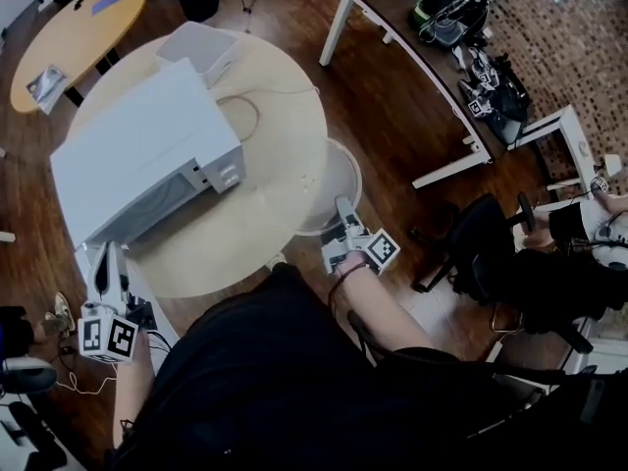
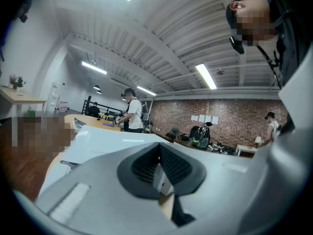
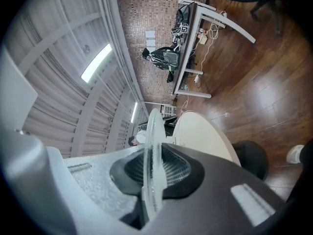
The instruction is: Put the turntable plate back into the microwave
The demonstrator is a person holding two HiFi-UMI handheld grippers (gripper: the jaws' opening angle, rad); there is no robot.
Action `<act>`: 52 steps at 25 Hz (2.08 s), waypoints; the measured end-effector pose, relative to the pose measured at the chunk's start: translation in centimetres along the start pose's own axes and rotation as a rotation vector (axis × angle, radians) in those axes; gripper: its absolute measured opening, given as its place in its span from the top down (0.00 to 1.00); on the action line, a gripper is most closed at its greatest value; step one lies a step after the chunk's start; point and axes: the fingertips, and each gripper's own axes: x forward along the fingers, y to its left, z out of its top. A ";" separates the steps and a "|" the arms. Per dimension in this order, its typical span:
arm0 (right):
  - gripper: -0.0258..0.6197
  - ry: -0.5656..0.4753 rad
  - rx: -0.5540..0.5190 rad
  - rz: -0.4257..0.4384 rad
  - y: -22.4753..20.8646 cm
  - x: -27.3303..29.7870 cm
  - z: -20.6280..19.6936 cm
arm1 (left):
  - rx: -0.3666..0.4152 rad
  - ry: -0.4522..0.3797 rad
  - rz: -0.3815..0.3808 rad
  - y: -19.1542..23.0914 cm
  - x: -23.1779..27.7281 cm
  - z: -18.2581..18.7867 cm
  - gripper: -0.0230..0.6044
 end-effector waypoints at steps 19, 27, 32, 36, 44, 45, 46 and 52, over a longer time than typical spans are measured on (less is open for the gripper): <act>0.91 -0.004 0.038 0.028 0.9 -0.5 -0.3 | 0.000 -0.018 -0.025 -1.1 0.5 0.1 0.95; 0.91 0.006 0.052 0.040 1.1 -0.5 -1.3 | 0.001 -0.028 0.003 -0.2 -1.1 0.0 0.95; 0.91 0.005 0.061 0.045 1.4 -1.2 -2.0 | 0.005 -0.028 -0.007 -0.2 -1.5 0.1 0.95; 0.91 0.000 0.062 0.052 1.5 -2.0 -2.4 | 0.008 -0.026 -0.022 -0.4 -1.7 0.0 0.95; 0.91 -0.005 0.073 0.059 2.0 -3.1 -3.5 | 0.005 -0.023 -0.038 0.0 -2.4 0.0 0.95; 0.91 -0.003 0.072 0.060 1.9 -3.3 -3.6 | 0.005 -0.023 -0.039 0.0 -2.5 0.0 0.95; 0.91 -0.001 0.071 0.059 1.8 -3.4 -3.7 | 0.005 -0.023 -0.041 0.0 -2.6 0.0 0.95; 0.91 0.020 0.065 0.057 2.1 -4.0 -5.0 | 0.007 -0.025 -0.049 -0.2 -3.2 -0.2 0.95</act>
